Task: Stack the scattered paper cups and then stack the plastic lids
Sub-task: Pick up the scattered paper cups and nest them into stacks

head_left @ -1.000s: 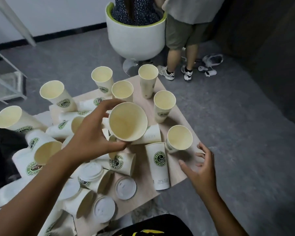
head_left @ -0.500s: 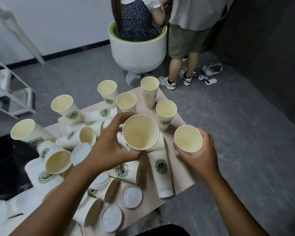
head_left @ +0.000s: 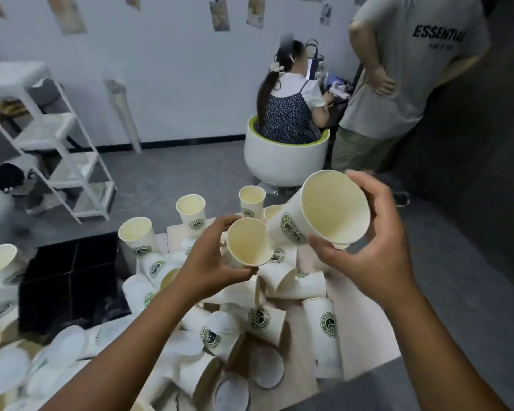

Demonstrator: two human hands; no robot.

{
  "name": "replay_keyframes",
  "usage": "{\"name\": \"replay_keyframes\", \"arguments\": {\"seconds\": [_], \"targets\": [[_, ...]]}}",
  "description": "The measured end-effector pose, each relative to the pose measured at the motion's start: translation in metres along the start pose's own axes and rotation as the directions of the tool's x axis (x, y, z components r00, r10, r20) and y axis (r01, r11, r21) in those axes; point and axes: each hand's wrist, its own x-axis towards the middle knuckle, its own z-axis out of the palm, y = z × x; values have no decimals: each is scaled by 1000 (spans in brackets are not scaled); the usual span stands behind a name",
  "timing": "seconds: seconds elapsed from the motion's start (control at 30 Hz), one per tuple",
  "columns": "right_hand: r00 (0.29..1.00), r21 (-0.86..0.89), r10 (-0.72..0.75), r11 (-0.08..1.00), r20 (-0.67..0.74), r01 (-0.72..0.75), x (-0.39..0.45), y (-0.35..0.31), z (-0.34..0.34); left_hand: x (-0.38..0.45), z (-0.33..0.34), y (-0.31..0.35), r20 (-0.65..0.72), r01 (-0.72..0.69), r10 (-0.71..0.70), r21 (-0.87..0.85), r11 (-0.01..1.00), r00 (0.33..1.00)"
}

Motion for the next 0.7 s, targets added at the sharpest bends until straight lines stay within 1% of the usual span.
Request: {"name": "replay_keyframes", "arguments": {"seconds": [0.13,0.2,0.3,0.43,0.53,0.63,0.7], "targets": [[998,43,-52,998,45,50,5,-36,49,-28,-46,-8,-84,6,-6,3,1000,996],[993,78,-61,996,101,53,5,-51,75,-43,-68,-12,-108,11,-13,-23,1000,994],[974,54,-95,995,204,86,-2,-70,119,-64,-96,-22,-133,38,-44,-51,998,990],[954,81,-66,996,294,44,-18,-81,172,-94,-128,-32,-178,62,-75,-76,995,981],[929,35,-37,999,368,26,-31,-84,206,-114,-148,-38,-202,64,-86,-114,991,976],[893,-38,-13,999,449,34,-45,-85,234,-129,-164,-41,-217,60,-84,-114,992,973],[874,-30,17,1000,486,-3,-55,-84,244,-139,-171,-44,-222,59,-82,-107,992,972]]}}
